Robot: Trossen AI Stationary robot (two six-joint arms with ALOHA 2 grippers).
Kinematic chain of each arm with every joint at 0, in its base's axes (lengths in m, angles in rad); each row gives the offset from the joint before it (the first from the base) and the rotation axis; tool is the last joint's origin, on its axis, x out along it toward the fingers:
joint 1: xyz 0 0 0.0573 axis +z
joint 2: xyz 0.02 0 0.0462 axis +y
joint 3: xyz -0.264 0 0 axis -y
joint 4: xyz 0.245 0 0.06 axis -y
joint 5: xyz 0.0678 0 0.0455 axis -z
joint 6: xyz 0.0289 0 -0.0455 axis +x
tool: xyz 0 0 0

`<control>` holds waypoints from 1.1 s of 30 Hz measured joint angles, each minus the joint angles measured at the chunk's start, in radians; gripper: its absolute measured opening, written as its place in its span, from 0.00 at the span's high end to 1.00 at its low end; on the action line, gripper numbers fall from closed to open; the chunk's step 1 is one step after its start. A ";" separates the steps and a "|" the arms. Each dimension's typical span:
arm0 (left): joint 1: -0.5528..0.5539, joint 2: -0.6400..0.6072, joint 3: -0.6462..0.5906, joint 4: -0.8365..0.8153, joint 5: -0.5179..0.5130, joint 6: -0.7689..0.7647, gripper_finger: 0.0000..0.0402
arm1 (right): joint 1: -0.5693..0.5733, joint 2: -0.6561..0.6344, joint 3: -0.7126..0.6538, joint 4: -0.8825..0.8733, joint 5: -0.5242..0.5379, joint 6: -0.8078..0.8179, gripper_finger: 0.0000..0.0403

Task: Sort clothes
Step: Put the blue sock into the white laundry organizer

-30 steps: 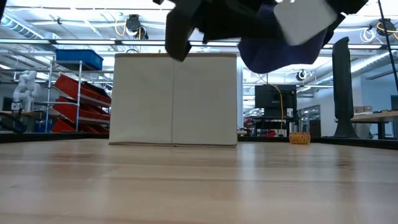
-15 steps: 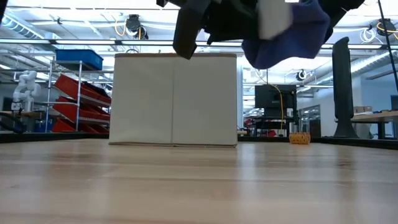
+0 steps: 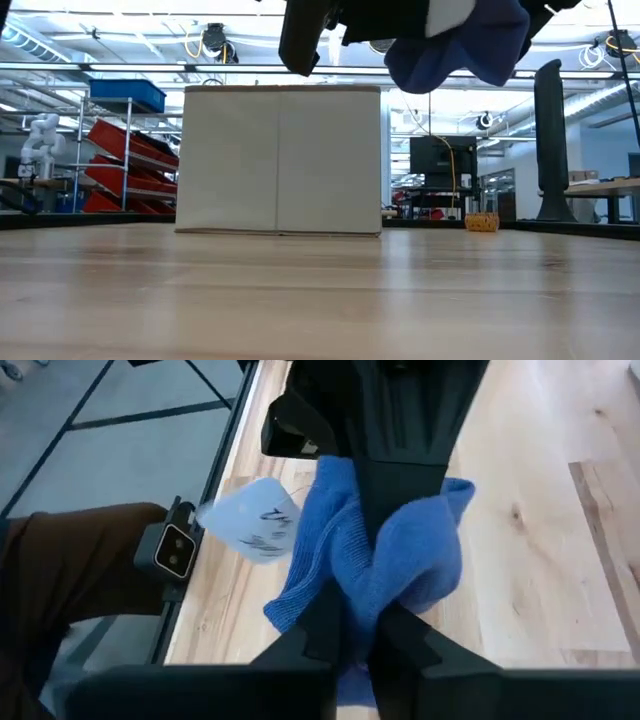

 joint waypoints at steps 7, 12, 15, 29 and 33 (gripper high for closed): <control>-0.003 0.000 0.000 0.002 -0.015 -0.005 0.97 | 0.001 -0.011 0.000 -0.027 0.002 -0.066 0.75; -0.020 0.000 0.000 0.005 -0.067 -0.006 0.98 | -0.008 -0.075 0.021 -0.164 0.037 -0.032 0.66; -0.043 -0.002 0.017 0.000 -0.141 -0.006 0.98 | -0.008 -0.130 0.033 -0.224 0.108 0.008 0.65; 0.035 -0.287 0.122 -0.113 -0.707 -0.063 0.98 | 0.015 -0.220 0.033 -0.295 0.191 0.013 0.64; 0.197 -0.428 0.122 -0.329 -0.646 -0.299 0.98 | 0.015 -0.220 0.033 -0.299 0.189 0.004 0.64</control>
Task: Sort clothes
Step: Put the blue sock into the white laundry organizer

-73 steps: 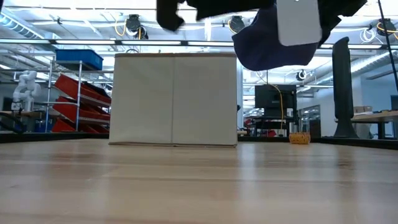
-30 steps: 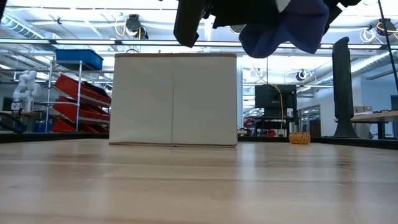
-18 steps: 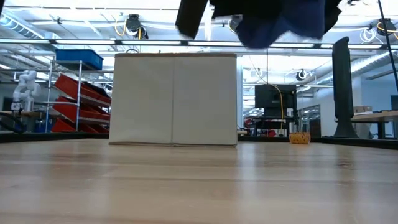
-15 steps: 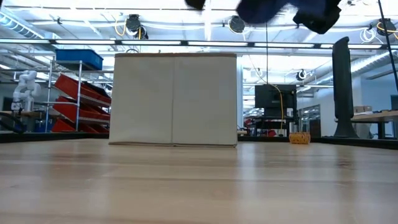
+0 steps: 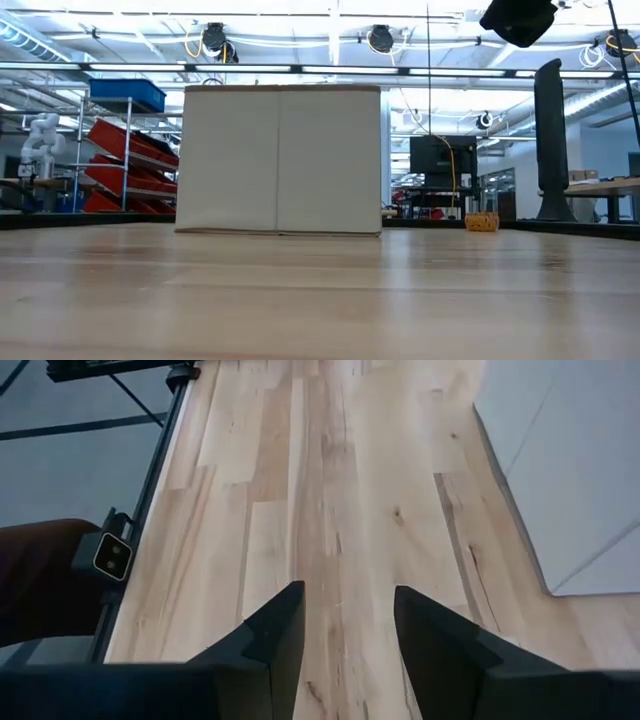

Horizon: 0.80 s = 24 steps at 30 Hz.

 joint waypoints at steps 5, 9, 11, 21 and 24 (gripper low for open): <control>0.305 -0.107 0.000 -0.265 0.340 -0.354 0.98 | 0.000 0.000 0.000 -0.001 -0.002 -0.003 0.64; 0.540 -0.096 -0.002 -0.359 0.655 -0.587 0.98 | 0.000 0.000 0.000 -0.001 -0.002 -0.007 0.64; 0.624 -0.064 -0.002 -0.364 0.761 -0.646 0.98 | 0.000 0.000 0.000 -0.001 -0.002 -0.007 0.64; 0.736 0.166 -0.002 -0.487 1.057 -0.727 0.98 | 0.000 0.000 0.000 -0.010 -0.004 -0.003 0.64; 0.735 0.242 -0.001 -0.523 1.058 -0.727 0.96 | 0.000 0.000 0.000 -0.010 -0.004 -0.002 0.64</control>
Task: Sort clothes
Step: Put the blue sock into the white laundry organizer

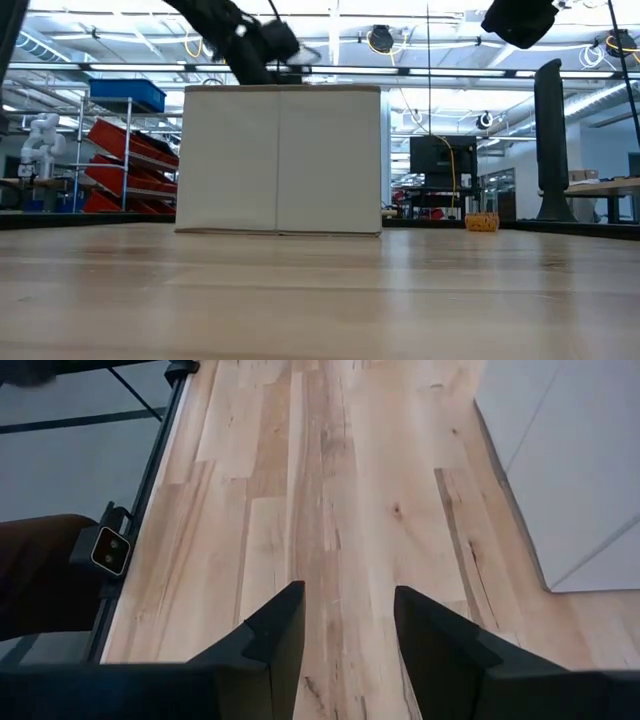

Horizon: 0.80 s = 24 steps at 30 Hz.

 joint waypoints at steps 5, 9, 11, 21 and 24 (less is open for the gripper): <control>0.002 0.078 0.003 -0.011 -0.008 0.000 0.90 | 0.000 0.000 0.000 0.000 -0.001 0.023 0.64; -0.004 0.080 0.003 -0.011 -0.023 0.014 0.84 | 0.000 0.000 0.000 0.000 -0.001 0.025 0.64; -0.009 0.071 0.002 -0.011 -0.031 0.026 0.81 | 0.001 0.000 0.000 -0.001 -0.003 0.032 0.64; -0.014 -0.060 -0.002 -0.021 -0.030 -0.047 0.60 | 0.026 0.000 0.000 -0.017 -0.001 0.047 0.64; -0.014 -0.114 -0.002 -0.022 -0.031 -0.075 0.54 | 0.025 0.000 0.000 -0.017 0.001 0.044 0.64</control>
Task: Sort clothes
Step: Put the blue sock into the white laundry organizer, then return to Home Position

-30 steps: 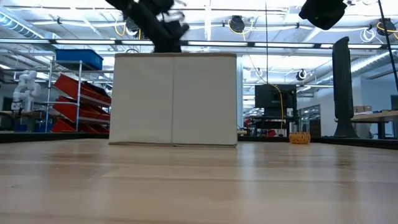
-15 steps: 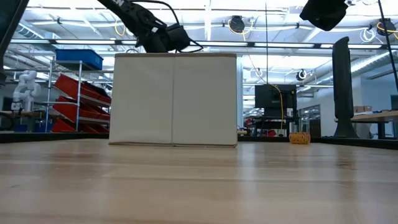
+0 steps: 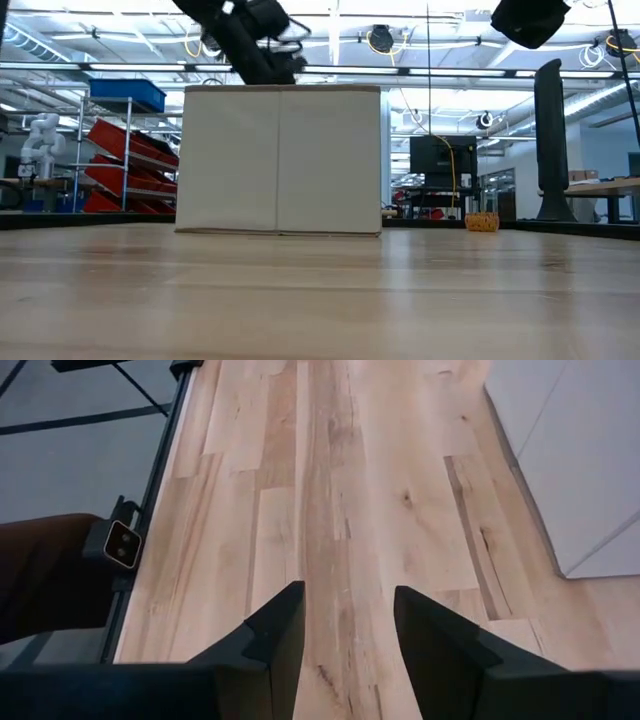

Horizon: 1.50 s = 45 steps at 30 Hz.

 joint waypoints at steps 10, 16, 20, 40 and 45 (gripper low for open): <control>0.001 -0.169 0.000 -0.028 0.004 0.000 0.50 | 0.000 0.000 0.000 0.001 0.000 0.013 0.64; 0.000 -0.245 0.000 -0.123 0.005 0.052 0.50 | 0.000 0.000 0.000 0.008 0.000 0.033 0.64; -0.007 -0.292 0.000 -0.176 0.013 0.056 0.50 | -0.001 0.000 0.000 0.053 0.001 0.028 0.64; -0.316 -0.755 -0.383 0.006 -0.018 0.024 0.50 | -0.088 -0.110 0.000 0.236 -0.004 -0.104 0.64; -0.360 -0.871 -0.555 0.123 -0.018 0.023 0.50 | -0.088 -0.173 0.000 0.222 -0.004 -0.141 0.64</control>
